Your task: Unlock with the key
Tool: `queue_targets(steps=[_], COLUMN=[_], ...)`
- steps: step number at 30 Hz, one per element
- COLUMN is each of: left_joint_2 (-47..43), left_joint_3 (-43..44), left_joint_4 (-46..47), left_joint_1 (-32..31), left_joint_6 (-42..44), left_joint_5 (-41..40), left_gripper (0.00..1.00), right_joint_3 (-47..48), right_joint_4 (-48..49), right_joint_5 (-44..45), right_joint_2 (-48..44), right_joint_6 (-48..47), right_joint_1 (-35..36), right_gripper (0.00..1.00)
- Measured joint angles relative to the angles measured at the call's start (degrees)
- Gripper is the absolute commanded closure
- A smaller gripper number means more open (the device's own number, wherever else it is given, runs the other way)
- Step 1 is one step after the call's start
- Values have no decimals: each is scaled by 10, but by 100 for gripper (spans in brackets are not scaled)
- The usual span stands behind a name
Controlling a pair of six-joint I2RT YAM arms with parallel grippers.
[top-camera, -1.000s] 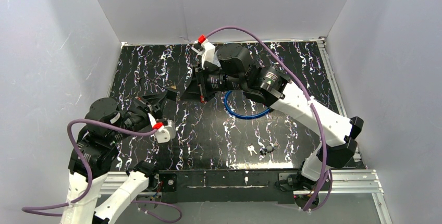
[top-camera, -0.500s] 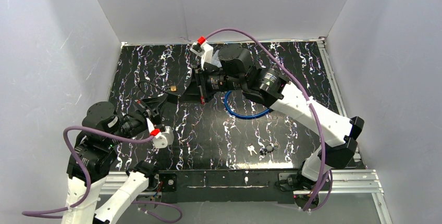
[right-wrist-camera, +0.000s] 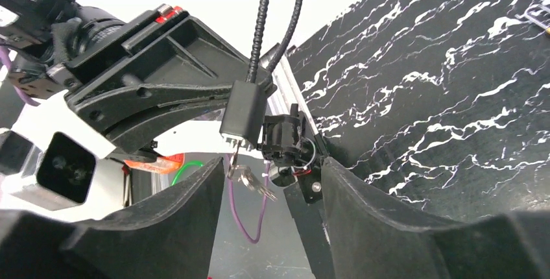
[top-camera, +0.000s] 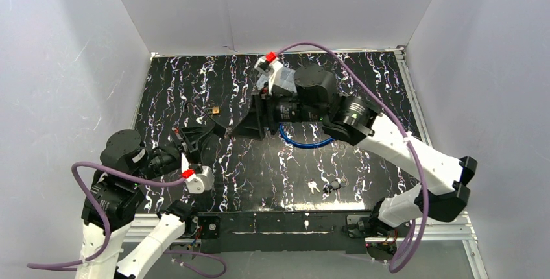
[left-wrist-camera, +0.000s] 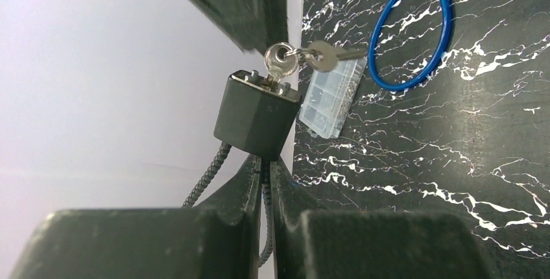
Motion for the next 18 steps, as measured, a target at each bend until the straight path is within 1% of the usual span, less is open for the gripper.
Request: queue_targets(steps=[6,11,18], left_joint_2=[-5,-5,-5], left_joint_3=[-1,-2,-2], left_joint_4=[1,0,-2], left_joint_1=[0,0,0], left_joint_6=[2,2,2], left_joint_5=[-3,-20,-41], left_gripper=[100,100,100], right_joint_3=[-8,-8,-7], right_joint_4=[0,1,1], right_joint_5=[21,23,23], right_joint_2=[-49,-61,-34], right_joint_6=[-2,0,2], right_joint_1=[-4,-4,-2], right_gripper=[34,50,54])
